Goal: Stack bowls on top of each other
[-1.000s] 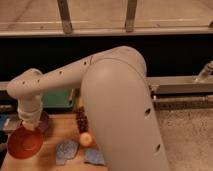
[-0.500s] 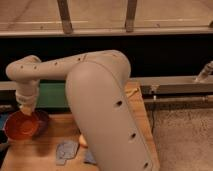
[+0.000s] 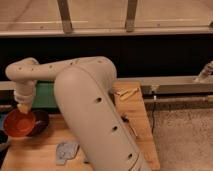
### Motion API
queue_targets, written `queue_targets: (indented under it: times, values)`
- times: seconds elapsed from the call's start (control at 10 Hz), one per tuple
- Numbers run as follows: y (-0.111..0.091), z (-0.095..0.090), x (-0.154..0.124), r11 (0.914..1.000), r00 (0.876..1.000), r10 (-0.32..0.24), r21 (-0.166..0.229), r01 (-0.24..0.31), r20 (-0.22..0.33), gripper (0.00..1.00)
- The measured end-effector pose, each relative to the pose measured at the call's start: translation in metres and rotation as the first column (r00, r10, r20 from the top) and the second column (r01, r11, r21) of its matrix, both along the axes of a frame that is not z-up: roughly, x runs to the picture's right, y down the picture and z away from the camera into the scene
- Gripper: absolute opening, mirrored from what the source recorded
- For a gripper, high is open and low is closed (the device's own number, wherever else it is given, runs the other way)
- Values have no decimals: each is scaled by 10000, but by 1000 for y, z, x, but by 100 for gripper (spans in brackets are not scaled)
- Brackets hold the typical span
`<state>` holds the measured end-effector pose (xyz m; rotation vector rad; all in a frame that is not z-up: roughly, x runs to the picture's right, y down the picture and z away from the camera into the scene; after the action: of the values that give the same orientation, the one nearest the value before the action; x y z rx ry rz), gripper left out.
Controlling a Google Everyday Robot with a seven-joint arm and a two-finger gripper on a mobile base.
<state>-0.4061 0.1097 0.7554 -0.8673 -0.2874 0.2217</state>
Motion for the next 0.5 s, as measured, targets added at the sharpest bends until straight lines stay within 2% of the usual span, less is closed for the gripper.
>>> queue_targets:
  times: [0.3,0.5]
  values:
    - [-4,17,38,9978,9969,655,22,-655,-443,76]
    - [0,24,45,9949,9941,998,-107,-1004,-436,80]
